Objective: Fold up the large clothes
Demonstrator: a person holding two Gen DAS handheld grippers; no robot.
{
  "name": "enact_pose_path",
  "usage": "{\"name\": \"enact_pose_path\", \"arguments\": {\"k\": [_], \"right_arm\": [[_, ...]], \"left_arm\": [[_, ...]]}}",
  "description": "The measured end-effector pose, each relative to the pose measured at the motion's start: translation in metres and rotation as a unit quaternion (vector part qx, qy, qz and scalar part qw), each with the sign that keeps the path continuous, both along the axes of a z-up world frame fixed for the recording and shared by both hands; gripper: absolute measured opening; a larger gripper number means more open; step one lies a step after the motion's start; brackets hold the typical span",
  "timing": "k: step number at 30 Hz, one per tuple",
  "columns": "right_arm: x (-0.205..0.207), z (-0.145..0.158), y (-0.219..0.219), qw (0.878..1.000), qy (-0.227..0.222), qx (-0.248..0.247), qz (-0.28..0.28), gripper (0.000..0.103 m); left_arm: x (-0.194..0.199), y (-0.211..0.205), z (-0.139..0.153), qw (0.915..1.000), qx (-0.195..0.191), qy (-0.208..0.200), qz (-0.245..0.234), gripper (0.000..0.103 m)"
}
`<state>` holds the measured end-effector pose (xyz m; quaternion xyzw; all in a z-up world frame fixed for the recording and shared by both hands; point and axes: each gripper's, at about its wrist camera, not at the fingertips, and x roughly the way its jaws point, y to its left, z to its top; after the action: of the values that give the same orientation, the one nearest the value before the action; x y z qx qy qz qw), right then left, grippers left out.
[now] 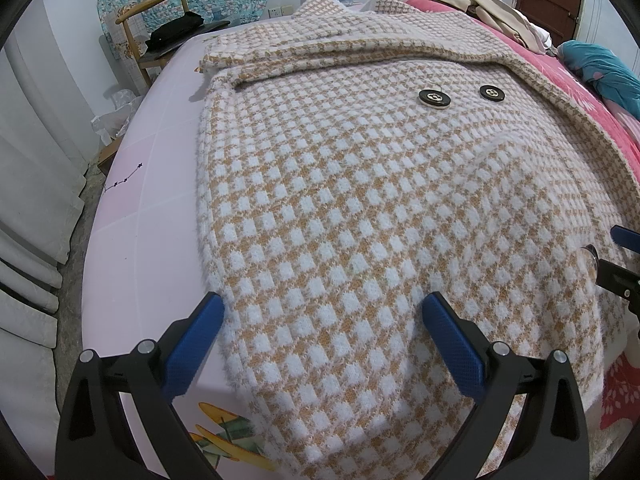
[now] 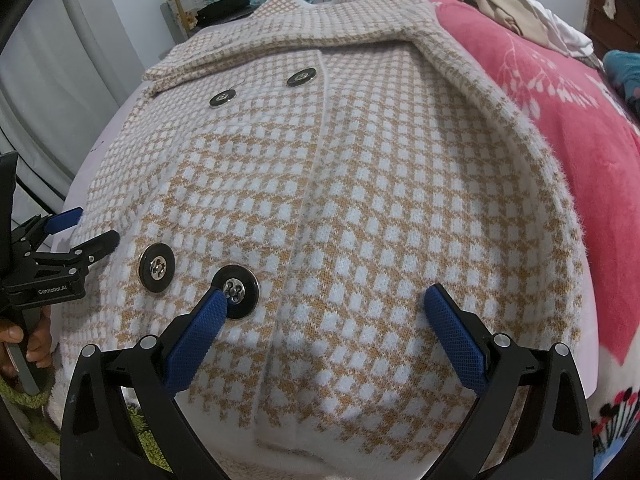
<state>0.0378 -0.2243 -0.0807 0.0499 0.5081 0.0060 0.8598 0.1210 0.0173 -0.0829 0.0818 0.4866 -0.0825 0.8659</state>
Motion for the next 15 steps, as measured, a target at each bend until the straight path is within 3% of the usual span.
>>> {"name": "enact_pose_path", "arguments": {"k": [15], "right_arm": [[-0.0004, 0.0, 0.0004, 1.0, 0.0, 0.0, 0.0, 0.095]], "left_arm": [[0.0006, 0.0005, 0.0001, 1.0, 0.001, 0.0, 0.0, 0.098]]}}
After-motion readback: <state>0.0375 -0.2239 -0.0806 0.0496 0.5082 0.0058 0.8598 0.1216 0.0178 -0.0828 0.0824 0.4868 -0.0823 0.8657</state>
